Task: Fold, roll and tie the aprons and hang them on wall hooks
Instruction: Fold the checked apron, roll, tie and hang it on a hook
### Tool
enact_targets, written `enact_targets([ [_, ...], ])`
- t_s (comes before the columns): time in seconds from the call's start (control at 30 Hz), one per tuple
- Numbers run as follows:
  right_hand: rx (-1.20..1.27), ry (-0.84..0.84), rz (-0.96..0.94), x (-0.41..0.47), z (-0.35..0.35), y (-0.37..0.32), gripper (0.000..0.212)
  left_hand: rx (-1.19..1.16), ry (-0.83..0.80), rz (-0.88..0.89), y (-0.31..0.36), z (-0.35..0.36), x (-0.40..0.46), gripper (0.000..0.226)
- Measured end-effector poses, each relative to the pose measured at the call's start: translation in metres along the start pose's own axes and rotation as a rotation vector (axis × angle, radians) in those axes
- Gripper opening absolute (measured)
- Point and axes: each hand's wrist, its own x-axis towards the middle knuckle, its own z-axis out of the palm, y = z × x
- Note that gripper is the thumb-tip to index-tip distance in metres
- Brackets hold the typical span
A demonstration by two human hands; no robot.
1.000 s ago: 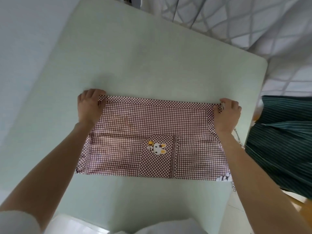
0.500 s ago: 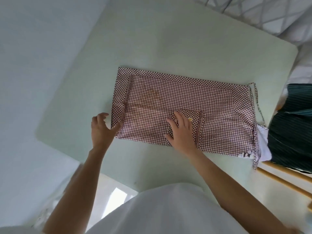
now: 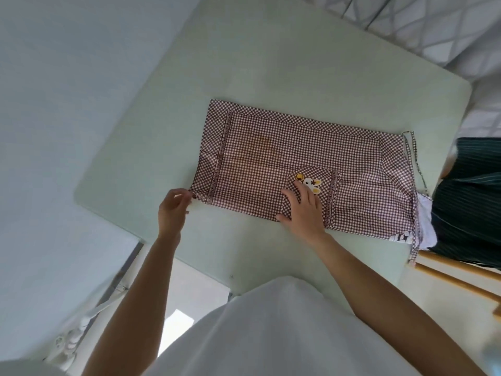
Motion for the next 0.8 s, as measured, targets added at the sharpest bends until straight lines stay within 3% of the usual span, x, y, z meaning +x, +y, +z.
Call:
enact_targets([
  [0.1,-0.014,-0.008,0.005,0.0,0.0,0.001,0.068,-0.195,-0.179,-0.046,0.004,-0.009,0.001,0.017],
  [0.2,-0.029,0.003,-0.009,0.0,0.001,0.002,0.068,-0.141,-0.323,0.002,0.008,-0.021,0.005,0.015],
  [0.27,-0.036,0.004,-0.011,-0.001,0.002,0.003,0.068,0.061,-0.385,0.062,0.014,-0.032,0.012,0.017],
  [0.33,-0.036,0.002,-0.008,-0.001,0.002,0.003,0.068,0.44,-0.443,0.245,0.016,-0.044,0.023,0.021],
  [0.43,-0.034,0.011,-0.008,-0.001,0.004,0.002,0.068,0.903,-0.403,0.416,0.014,-0.053,0.033,0.007],
  [0.57,-0.044,0.008,-0.007,-0.001,0.003,0.003,0.067,0.753,-0.323,0.379,0.008,-0.049,0.031,0.009],
  [0.7,-0.046,0.008,-0.007,-0.001,0.003,0.002,0.067,0.637,-0.284,0.143,-0.012,-0.046,0.023,0.021],
  [0.8,-0.041,0.012,-0.007,-0.001,0.002,0.003,0.067,0.314,-0.24,-0.057,-0.014,-0.031,0.014,0.019],
])
